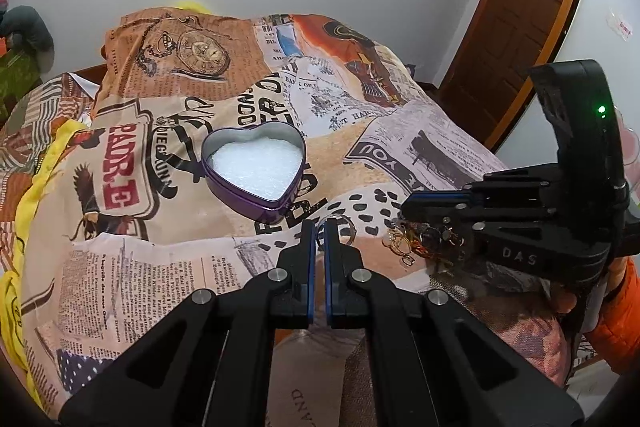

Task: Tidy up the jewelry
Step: 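Carry the held rings with both grippers over the purple heart tin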

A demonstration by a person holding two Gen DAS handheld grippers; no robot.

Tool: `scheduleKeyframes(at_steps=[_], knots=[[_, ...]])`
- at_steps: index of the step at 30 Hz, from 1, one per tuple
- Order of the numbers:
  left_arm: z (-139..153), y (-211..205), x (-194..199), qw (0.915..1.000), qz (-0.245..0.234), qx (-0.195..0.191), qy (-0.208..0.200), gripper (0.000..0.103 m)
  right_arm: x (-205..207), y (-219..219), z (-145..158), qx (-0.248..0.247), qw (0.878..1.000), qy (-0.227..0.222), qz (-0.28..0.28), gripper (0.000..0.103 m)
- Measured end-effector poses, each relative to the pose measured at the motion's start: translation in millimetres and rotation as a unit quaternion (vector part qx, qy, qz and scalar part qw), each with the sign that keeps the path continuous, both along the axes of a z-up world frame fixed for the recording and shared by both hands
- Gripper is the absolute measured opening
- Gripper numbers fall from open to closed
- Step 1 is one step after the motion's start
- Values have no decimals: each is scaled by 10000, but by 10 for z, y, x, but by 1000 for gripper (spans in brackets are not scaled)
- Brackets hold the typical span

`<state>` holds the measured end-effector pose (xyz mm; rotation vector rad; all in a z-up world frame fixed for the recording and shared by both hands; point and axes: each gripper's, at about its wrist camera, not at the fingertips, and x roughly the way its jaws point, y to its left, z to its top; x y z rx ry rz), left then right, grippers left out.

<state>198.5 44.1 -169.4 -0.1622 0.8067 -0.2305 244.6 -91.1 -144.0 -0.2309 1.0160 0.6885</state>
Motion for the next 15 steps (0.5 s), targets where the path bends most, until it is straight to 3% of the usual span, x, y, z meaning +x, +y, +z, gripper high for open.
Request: scheduleKeyframes(at_steps=[15], knots=[[239,145,-108,9995,159,137,-254,2,-59,17,506,336,9978,-551,-175,6]])
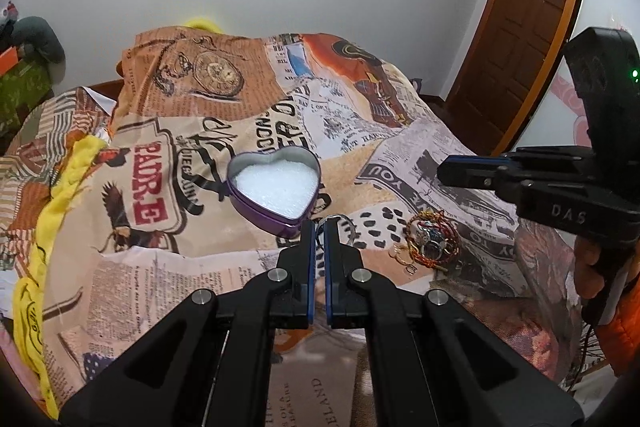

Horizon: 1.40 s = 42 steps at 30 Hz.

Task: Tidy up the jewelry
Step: 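Carry the held rings with both grippers over the purple heart tin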

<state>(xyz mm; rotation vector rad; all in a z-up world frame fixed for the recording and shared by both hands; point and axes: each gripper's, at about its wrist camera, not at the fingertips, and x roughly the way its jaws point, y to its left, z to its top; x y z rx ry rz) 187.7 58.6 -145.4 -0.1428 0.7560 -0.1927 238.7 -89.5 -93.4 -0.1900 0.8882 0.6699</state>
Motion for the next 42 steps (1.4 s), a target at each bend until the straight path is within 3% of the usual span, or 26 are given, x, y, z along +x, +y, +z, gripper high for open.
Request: scheduleKeyframes(at_steps=[12,25,42], knots=[[-18,133,227,9995,145,276,17,2,130,272,43,153,9999,-75,14,6],[-266,234,761,9989,164,269,361,2,489,569,-86,-136,9999,-44,81,6],[-549,323,1235,9963,51,375,767,2,865,863,-588,-416,9952,841,278,6]])
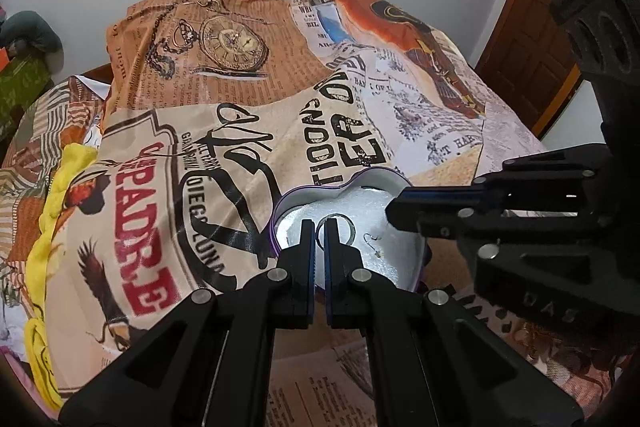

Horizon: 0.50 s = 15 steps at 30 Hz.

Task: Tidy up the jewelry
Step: 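Carry the held rings with both grippers over the purple heart tin, then open the right gripper to drop its ring into the tin while the left gripper releases its ring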

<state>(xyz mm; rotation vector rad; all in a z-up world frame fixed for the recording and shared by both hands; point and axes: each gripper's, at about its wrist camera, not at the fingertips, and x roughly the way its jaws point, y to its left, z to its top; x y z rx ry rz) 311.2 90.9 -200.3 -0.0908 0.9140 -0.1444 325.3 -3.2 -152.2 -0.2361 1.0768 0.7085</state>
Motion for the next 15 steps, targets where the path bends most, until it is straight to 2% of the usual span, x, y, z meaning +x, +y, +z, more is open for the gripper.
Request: scheduleKeyframes(at_steps=[10,15], knots=[[-72,15,11,9999,43,-87,99,2,32,56,-132,-123,9999,114,43,6],[-40,16,-36,10000,27,-19,82,2,-24,91,-132,-291,9995,-53,139,6]])
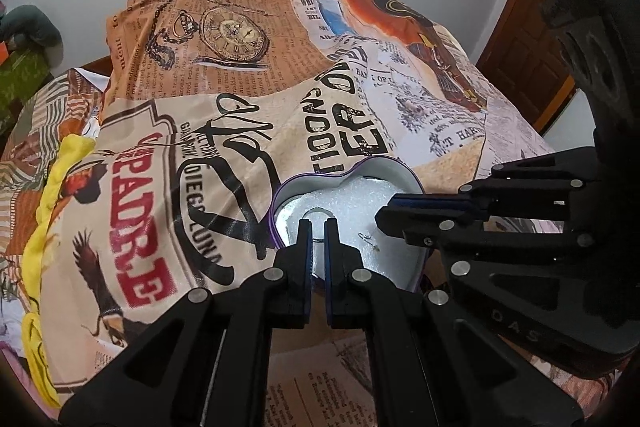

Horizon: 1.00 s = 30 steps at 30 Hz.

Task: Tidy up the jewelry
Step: 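Open the right gripper to drop its ring into the tin while the left gripper releases its ring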

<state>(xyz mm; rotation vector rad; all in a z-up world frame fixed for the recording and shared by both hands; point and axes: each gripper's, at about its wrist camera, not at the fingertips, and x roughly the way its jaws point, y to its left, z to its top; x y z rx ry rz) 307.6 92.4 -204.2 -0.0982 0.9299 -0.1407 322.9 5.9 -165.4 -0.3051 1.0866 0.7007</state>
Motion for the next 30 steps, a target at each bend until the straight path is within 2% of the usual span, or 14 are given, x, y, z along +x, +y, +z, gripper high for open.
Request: scheduleKeyframes(at_steps=[3,6,11,15,19,26,30], knots=[[27,25,-44,10000,66,35,-26,4,-14,15,9,-76,10000,-52,27,7],[68,81,-95,9997,239,66,-57,6,-33,0,42,-62,9999,-91,-1,12],[185,135,-204,9994,320,44,-139,6,-115,-28,141,-114,9994,-332,-68,30],[321,111,-328,9989,318,177,-298,9,-199,-86,257,-101,9987,-498,-103,30],[496,42,-508,9980,245,277,-504,22,-310,-182,405,-30,9977,-661,-163,30],[729,-120,-784,9965,127,330,-754,35,-510,-398,605,98,9961,-829,-278,30],[823,-222,-904,9963,50,257,-814,36,-604,-608,709,238,9950,-881,-405,30]])
